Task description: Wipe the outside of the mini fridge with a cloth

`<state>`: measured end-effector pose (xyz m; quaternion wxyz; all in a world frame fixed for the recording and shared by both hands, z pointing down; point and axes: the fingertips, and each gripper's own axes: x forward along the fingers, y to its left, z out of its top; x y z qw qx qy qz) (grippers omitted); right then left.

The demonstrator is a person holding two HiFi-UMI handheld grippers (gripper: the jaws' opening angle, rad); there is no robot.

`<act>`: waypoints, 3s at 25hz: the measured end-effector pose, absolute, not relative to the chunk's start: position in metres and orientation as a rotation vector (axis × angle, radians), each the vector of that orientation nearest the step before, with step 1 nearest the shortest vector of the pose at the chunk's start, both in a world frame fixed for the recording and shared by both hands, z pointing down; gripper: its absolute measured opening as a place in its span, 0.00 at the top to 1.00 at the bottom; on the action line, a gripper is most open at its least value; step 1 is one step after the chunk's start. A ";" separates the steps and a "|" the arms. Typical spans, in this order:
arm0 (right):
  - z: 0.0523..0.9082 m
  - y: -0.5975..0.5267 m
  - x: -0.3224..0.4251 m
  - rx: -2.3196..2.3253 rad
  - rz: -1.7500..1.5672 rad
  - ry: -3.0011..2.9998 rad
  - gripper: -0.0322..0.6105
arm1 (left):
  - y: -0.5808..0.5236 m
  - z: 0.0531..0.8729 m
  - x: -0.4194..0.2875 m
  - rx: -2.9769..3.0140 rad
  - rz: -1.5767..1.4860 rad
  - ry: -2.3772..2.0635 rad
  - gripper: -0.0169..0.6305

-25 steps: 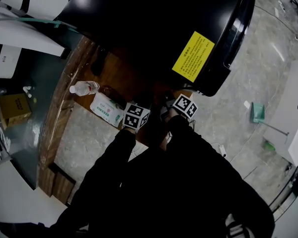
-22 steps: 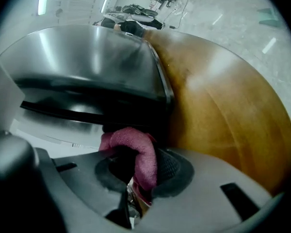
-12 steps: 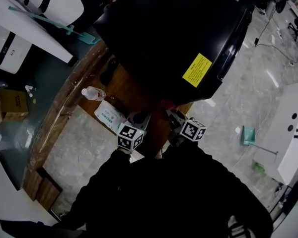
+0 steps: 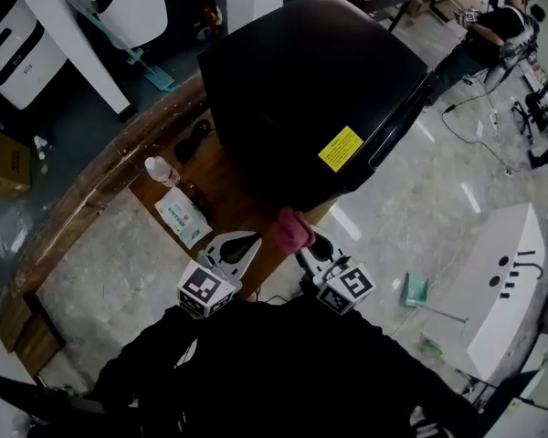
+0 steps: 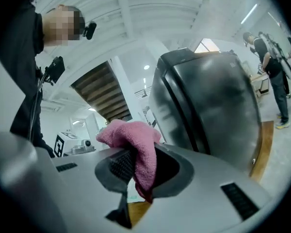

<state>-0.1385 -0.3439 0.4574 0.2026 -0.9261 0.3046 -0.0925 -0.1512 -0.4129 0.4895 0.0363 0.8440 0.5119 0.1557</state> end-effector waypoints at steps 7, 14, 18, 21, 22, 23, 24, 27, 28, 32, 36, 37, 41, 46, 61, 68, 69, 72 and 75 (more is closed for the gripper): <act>0.447 -0.285 -0.185 -2.700 -0.271 1.034 0.83 | -0.341 0.455 -0.201 2.672 0.385 1.534 0.96; 0.421 -0.168 -0.230 -2.745 -0.149 1.071 0.83 | -0.229 0.424 -0.239 2.655 0.306 1.524 0.96; 0.412 -0.097 -0.254 -2.741 -0.114 1.063 0.83 | -0.158 0.412 -0.256 2.644 0.258 1.533 0.96; 0.397 -0.053 -0.267 -2.761 -0.070 1.048 0.83 | -0.111 0.405 -0.264 2.646 0.227 1.560 0.96; 0.392 -0.040 -0.270 -2.771 -0.058 1.040 0.83 | -0.097 0.403 -0.266 2.639 0.219 1.573 0.96; 0.387 -0.028 -0.273 -2.777 -0.050 1.031 0.83 | -0.083 0.400 -0.269 2.630 0.213 1.587 0.96; 0.384 -0.016 -0.276 -2.781 -0.043 1.021 0.83 | -0.070 0.399 -0.272 2.622 0.208 1.605 0.96; 0.380 0.013 -0.284 -2.813 -0.021 0.985 0.83 | -0.037 0.400 -0.278 2.603 0.206 1.661 0.96; 0.380 0.021 -0.286 -2.824 -0.016 0.968 0.83 | -0.028 0.400 -0.278 2.595 0.210 1.675 0.96; 0.383 0.057 -0.285 -2.816 -0.009 0.887 0.83 | 0.004 0.398 -0.273 2.570 0.209 1.719 0.96; 0.387 0.092 -0.266 -2.834 -0.017 0.827 0.83 | 0.035 0.396 -0.250 2.552 0.194 1.746 0.96; 0.388 0.101 -0.258 -2.837 -0.020 0.813 0.83 | 0.045 0.397 -0.241 2.544 0.192 1.750 0.96; 0.391 0.135 -0.219 -2.862 -0.046 0.791 0.83 | 0.084 0.398 -0.201 2.494 0.183 1.767 0.96; 0.386 0.186 -0.139 -2.891 -0.067 0.782 0.83 | 0.139 0.392 -0.124 2.465 0.150 1.778 0.96; 0.385 0.299 0.054 -2.846 -0.148 0.849 0.83 | 0.242 0.395 0.062 2.523 0.210 1.711 0.96; 0.407 0.351 0.151 -2.730 -0.173 1.107 0.83 | 0.285 0.411 0.150 2.680 0.249 1.433 0.96; 0.408 0.357 0.163 -2.706 -0.175 1.160 0.83 | 0.292 0.410 0.160 2.712 0.249 1.376 0.96; 0.406 0.377 0.189 -2.646 -0.172 1.325 0.83 | 0.314 0.409 0.184 2.789 0.250 1.205 0.96; 0.401 0.394 0.216 -2.586 -0.165 1.474 0.83 | 0.332 0.403 0.205 2.863 0.235 1.047 0.96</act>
